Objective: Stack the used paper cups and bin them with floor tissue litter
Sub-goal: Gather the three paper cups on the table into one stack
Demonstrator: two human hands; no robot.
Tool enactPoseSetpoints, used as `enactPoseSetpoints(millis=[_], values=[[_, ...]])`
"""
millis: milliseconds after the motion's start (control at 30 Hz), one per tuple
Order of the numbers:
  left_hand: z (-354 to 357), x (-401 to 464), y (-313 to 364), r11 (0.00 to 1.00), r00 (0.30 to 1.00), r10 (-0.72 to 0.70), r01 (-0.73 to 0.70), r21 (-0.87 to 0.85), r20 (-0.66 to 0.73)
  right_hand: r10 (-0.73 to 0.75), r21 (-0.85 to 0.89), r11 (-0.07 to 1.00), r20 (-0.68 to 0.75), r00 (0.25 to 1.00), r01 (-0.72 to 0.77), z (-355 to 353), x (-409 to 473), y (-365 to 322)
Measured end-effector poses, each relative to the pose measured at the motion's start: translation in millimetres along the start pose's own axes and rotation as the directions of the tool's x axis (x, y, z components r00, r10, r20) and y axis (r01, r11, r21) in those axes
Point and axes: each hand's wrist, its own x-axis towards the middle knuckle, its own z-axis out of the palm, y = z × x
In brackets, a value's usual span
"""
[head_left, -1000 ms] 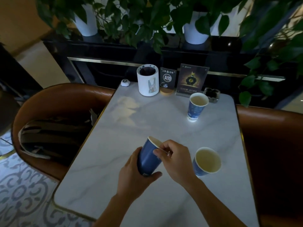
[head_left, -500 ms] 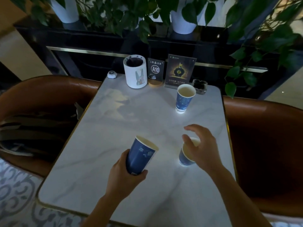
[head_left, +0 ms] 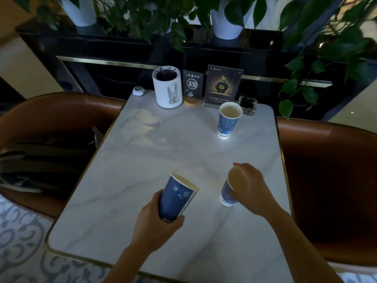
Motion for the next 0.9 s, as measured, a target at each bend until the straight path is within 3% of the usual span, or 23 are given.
enactPoseSetpoints(millis=[167,367,533,900], values=[[-1.7,-2.9,-5.0,0.999,0.998,-0.020,0.018,0.044,0.052,0.130,0.013,0.991,-0.033,0.991,-0.130,-24.9,8.5,5.3],[-3.0,-6.7,-6.7,0.993,0.985,-0.040,0.020,0.120,0.168,0.236,0.303,0.932,-0.098,0.967,-0.197,-36.9,2.0,-1.4],[0.9,-6.3,-11.7,0.979,0.966,-0.064,0.011,0.204,0.252,0.280,0.414,0.891,-0.184,0.942,-0.184,-34.9,3.0,-13.9],[5.8,-11.3,-0.7,0.982,0.954,-0.009,-0.048,0.183,0.300,0.212,0.420,0.885,0.024,0.977,-0.202,-12.7,-7.1,-33.5]])
